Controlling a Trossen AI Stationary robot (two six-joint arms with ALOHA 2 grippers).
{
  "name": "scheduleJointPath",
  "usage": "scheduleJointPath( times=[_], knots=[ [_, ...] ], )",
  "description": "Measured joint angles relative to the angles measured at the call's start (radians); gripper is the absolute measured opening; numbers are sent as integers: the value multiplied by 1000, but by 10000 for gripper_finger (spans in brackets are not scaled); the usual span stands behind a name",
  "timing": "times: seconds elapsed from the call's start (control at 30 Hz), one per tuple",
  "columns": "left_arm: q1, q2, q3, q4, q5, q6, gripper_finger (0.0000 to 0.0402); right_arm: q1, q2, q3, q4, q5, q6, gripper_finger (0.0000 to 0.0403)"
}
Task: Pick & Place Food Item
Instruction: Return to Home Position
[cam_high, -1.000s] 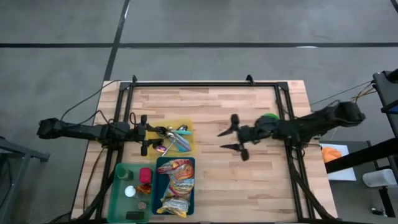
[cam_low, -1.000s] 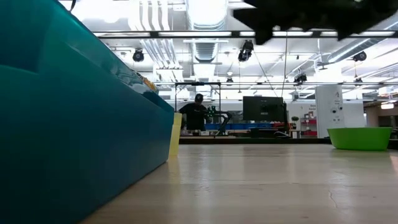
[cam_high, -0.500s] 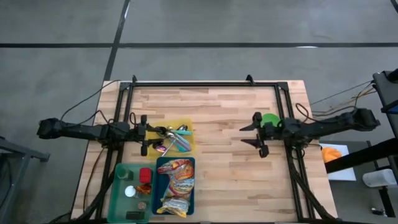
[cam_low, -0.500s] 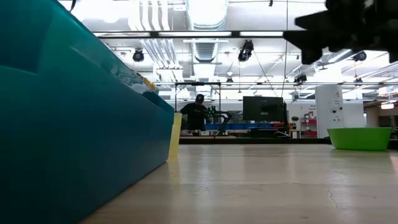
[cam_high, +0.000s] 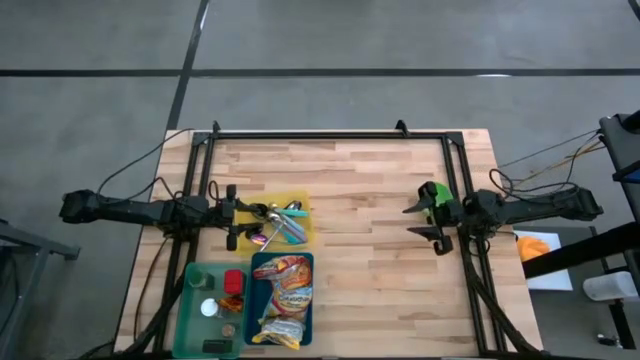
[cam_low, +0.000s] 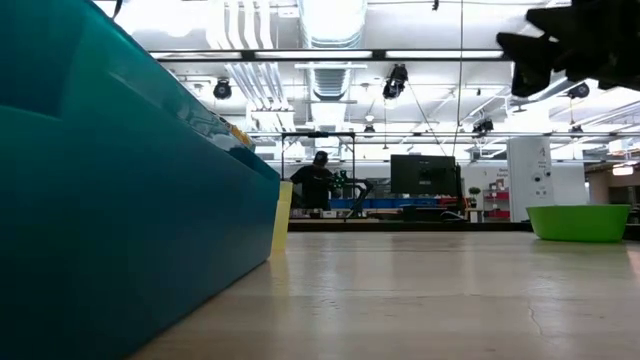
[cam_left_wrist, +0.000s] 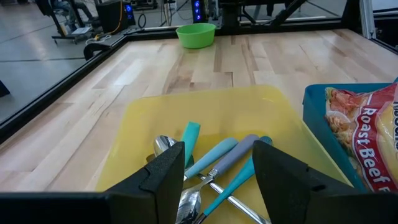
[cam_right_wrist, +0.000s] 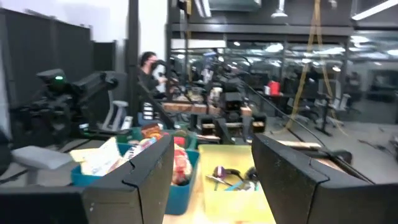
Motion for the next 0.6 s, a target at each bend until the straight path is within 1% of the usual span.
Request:
scheduleJointPath(
  times=[0.13, 0.47, 0.6],
  knots=[
    [0, 0, 0, 0, 0, 0, 189, 0, -92, 0, -63, -66, -10, 212],
    [0, 0, 0, 0, 0, 0, 189, 0, -334, 0, -292, -70, -3, 212],
    [0, 0, 0, 0, 0, 0, 189, 0, -342, 5, -309, -66, 0, 212]
  ],
)
